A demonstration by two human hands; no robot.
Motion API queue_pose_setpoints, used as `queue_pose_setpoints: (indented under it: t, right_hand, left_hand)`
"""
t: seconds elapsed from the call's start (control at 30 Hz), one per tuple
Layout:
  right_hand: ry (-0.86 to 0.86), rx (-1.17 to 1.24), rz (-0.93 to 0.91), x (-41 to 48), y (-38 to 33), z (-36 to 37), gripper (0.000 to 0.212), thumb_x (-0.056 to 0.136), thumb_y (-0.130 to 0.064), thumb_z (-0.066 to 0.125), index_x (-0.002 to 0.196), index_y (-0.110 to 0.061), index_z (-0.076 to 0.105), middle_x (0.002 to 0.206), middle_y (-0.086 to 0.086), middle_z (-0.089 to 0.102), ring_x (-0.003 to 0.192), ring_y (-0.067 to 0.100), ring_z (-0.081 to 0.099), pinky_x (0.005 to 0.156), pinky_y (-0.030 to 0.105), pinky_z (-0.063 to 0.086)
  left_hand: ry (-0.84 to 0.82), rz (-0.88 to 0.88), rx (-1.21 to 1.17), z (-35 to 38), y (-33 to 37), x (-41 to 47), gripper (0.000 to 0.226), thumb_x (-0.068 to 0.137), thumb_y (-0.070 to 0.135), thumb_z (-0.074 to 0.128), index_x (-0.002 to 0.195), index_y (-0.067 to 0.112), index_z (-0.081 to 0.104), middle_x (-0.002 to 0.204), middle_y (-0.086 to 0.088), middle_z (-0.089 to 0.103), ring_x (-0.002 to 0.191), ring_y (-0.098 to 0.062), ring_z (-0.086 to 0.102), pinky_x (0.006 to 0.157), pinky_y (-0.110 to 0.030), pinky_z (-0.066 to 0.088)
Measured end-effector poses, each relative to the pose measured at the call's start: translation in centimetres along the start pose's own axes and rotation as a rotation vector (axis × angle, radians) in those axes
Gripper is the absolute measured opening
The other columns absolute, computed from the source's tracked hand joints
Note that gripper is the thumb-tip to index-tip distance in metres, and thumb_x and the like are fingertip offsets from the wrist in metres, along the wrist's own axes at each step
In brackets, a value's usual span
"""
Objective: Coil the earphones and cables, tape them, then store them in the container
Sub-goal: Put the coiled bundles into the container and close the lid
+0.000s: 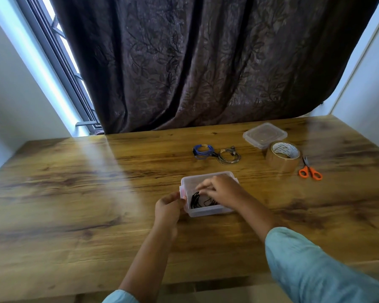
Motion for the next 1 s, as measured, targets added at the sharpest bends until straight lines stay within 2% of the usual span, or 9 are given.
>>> queue_pose_setpoints:
  t: [0.07, 0.13, 0.2, 0.4, 0.5, 0.6, 0.67, 0.87, 1.0]
  right_hand:
    - [0.165, 0.028, 0.006, 0.2, 0.5, -1.5, 0.020, 0.094, -0.024, 0.056, 0.109, -0.023, 0.070, 0.102, -0.007, 0.072, 0.055, -0.006, 0.053, 0.058, 0.017, 0.046]
    - [0.276, 0.082, 0.055, 0.5, 1.8, -2.9, 0.019, 0.095, -0.023, 0.055, 0.107, -0.024, 0.069, 0.097, -0.007, 0.072, 0.059, 0.004, 0.060, 0.054, 0.026, 0.053]
    - [0.358, 0.135, 0.135, 0.9, 3.6, -4.1, 0.015, 0.094, -0.025, 0.056, 0.102, -0.027, 0.068, 0.089, -0.010, 0.070, 0.063, 0.005, 0.061, 0.052, 0.024, 0.051]
    - [0.422, 0.178, 0.415, 2.5, 10.0, -4.3, 0.021, 0.095, -0.018, 0.053, 0.111, -0.015, 0.067, 0.110, 0.004, 0.069, 0.091, 0.012, 0.064, 0.074, 0.025, 0.051]
    - [0.353, 0.206, 0.530, 3.7, 12.4, -3.3, 0.026, 0.097, -0.017, 0.049, 0.119, -0.013, 0.062, 0.115, 0.009, 0.067, 0.092, 0.016, 0.061, 0.074, 0.026, 0.049]
    - [0.386, 0.237, 0.609, 4.9, 14.2, -3.4, 0.031, 0.096, -0.020, 0.050, 0.125, -0.013, 0.059, 0.124, 0.009, 0.063, 0.108, 0.021, 0.059, 0.085, 0.028, 0.046]
    - [0.401, 0.243, 0.642, 5.9, 15.0, -3.9, 0.034, 0.095, -0.023, 0.053, 0.126, -0.011, 0.059, 0.124, 0.010, 0.063, 0.113, 0.025, 0.058, 0.090, 0.030, 0.046]
    - [0.282, 0.072, 0.631, 8.8, 16.0, -4.0, 0.018, 0.090, -0.024, 0.059, 0.101, -0.014, 0.069, 0.098, 0.007, 0.069, 0.091, 0.023, 0.063, 0.070, 0.028, 0.046]
    - [0.260, 0.122, 0.658, 9.4, 16.1, -3.8, 0.009, 0.086, -0.014, 0.059, 0.082, -0.009, 0.065, 0.082, 0.006, 0.064, 0.078, 0.021, 0.060, 0.056, 0.025, 0.041]
  left_hand:
    - [0.055, 0.037, 0.038, -0.1, 0.2, 0.3, 0.029, 0.084, 0.005, 0.066, 0.112, 0.003, 0.062, 0.105, -0.013, 0.069, 0.092, -0.026, 0.067, 0.075, -0.039, 0.057]
    - [0.127, 0.116, 0.120, -0.1, 1.3, 0.8, 0.029, 0.083, 0.010, 0.068, 0.112, 0.006, 0.062, 0.107, -0.006, 0.067, 0.091, -0.017, 0.064, 0.067, -0.025, 0.052]
    - [0.169, 0.215, 0.223, 0.5, 3.1, 1.6, 0.026, 0.083, 0.012, 0.068, 0.109, 0.009, 0.065, 0.106, -0.003, 0.068, 0.092, -0.015, 0.063, 0.072, -0.024, 0.050]
    - [0.003, 0.430, 0.605, 7.4, 8.0, 3.0, 0.019, 0.086, 0.009, 0.059, 0.083, 0.024, 0.070, 0.090, 0.008, 0.068, 0.074, -0.005, 0.059, 0.059, -0.014, 0.049]
    - [-0.150, 0.291, 0.699, 11.6, 7.6, 5.6, 0.025, 0.085, 0.006, 0.058, 0.069, 0.023, 0.066, 0.097, -0.002, 0.071, 0.093, -0.019, 0.065, 0.087, -0.034, 0.054]
    - [-0.177, 0.132, 0.871, 14.2, 6.6, 8.6, 0.011, 0.087, 0.014, 0.055, 0.089, 0.014, 0.066, 0.090, -0.009, 0.064, 0.079, -0.022, 0.060, 0.077, -0.034, 0.054]
    - [-0.118, 0.079, 0.932, 15.0, 5.9, 10.4, 0.020, 0.088, 0.022, 0.056, 0.101, 0.008, 0.062, 0.092, -0.010, 0.062, 0.084, -0.022, 0.062, 0.082, -0.035, 0.056]
    - [0.064, 0.089, 0.981, 17.0, 5.5, 13.2, 0.038, 0.079, 0.040, 0.069, 0.103, 0.011, 0.062, 0.095, -0.008, 0.068, 0.085, -0.023, 0.067, 0.074, -0.032, 0.057]
    - [0.084, 0.079, 1.005, 17.9, 4.8, 13.6, 0.040, 0.074, 0.034, 0.075, 0.103, 0.010, 0.062, 0.092, -0.009, 0.069, 0.085, -0.025, 0.067, 0.077, -0.037, 0.058]
Point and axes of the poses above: each hand's wrist, its own x-axis towards the middle knuckle, its own z-axis out of the palm, y = z × x, the point moved 3 cm from there along x, towards the middle knuckle
